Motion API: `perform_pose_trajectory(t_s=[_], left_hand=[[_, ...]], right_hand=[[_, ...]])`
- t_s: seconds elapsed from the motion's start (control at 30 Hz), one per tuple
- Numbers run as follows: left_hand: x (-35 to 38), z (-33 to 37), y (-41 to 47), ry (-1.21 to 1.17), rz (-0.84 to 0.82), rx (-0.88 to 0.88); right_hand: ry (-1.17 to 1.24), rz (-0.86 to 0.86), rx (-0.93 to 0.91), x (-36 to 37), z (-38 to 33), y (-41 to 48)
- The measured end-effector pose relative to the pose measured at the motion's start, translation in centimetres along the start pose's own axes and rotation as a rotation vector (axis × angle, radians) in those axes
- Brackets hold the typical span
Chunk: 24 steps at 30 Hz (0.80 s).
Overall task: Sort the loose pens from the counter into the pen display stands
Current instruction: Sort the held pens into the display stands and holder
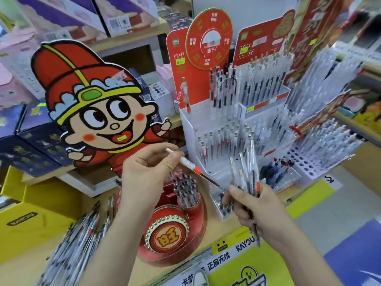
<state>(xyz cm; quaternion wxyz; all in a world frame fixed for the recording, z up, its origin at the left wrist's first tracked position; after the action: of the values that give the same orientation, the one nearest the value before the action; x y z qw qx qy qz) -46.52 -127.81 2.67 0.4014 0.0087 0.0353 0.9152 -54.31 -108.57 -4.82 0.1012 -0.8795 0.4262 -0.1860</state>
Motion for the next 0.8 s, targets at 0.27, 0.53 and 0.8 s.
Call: perform_pose_trajectory(t_s=[0.27, 0.53, 0.8], left_hand=[[4.3, -0.8, 2.6, -0.097, -0.113, -0.006], [8.7, -1.8, 4.7, 0.308, 0.123, 0.182], [12.4, -4.8, 5.7, 0.691, 0.322, 0.299]], right_hand=[[0.114, 0.042, 0.004, -4.1, -1.3, 0.5], [-0.025, 0.069, 0.052, -11.2, -3.2, 4.1], [-0.065, -0.064, 0.105, -15.1, -4.8, 6.2]])
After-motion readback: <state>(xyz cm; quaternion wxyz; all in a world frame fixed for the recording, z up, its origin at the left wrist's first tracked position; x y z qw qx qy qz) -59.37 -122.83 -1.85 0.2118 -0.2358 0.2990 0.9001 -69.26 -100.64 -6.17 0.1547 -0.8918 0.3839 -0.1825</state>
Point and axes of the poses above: each hand's wrist, its own y-axis towards the middle knuckle, its own x-axis out of the palm, z = x × y, the point moved 3 cm from there along y, towards the middle knuckle, and after that the axes turned 1 degree about z, right-handed, at the moved point
